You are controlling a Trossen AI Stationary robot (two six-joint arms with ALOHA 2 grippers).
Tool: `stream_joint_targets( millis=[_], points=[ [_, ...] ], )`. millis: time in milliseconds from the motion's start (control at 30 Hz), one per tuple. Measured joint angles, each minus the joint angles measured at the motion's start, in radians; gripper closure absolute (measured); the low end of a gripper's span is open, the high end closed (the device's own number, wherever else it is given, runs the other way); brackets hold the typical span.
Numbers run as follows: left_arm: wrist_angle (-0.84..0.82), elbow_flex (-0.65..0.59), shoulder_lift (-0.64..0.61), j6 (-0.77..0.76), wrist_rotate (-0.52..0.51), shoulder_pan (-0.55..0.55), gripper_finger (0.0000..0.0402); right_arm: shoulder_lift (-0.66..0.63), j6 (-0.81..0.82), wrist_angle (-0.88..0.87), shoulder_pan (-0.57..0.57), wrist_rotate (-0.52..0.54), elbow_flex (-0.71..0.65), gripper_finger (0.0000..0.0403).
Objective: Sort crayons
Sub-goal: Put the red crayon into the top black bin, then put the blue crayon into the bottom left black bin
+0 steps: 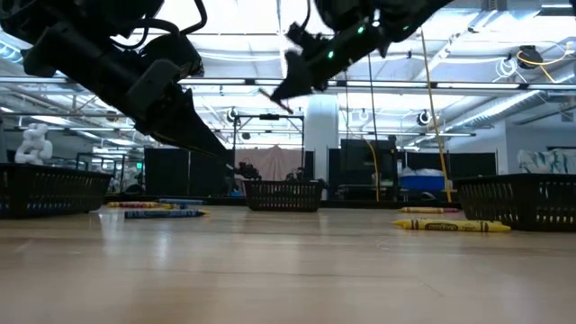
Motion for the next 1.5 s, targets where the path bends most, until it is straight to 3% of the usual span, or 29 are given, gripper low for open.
stream_joint_targets(
  millis=[467,733,867,1000,1133,1367,1500],
  points=[
    [0.002,0.000,0.000,0.001,0.000,0.000,0.0237,0.269,-0.083,-0.032,-0.111,-0.078,0.036,0.0398],
    [0.026,0.000,0.000,0.017,0.000,0.000,0.0237,0.306,-0.134,-0.029,-0.112,-0.079,0.036,0.0332],
    [0.033,0.000,0.000,0.044,0.000,0.002,0.0237,0.275,-0.126,-0.049,-0.111,-0.077,0.035,0.0292],
    [0.063,0.000,0.000,0.045,0.000,0.002,0.0237,0.197,-0.044,-0.091,-0.099,-0.075,0.035,0.0279],
    [0.072,0.000,0.000,0.045,0.000,0.002,0.0237,0.085,0.028,-0.044,-0.035,-0.075,-0.028,0.0294],
    [0.085,0.000,0.000,0.010,-0.029,-0.004,0.0237,-0.094,0.165,0.108,0.144,-0.073,-0.271,0.0337],
    [0.090,0.000,0.000,-0.008,-0.060,-0.017,0.0237,-0.172,0.271,0.212,0.280,0.026,-0.400,0.0355]
  ],
)
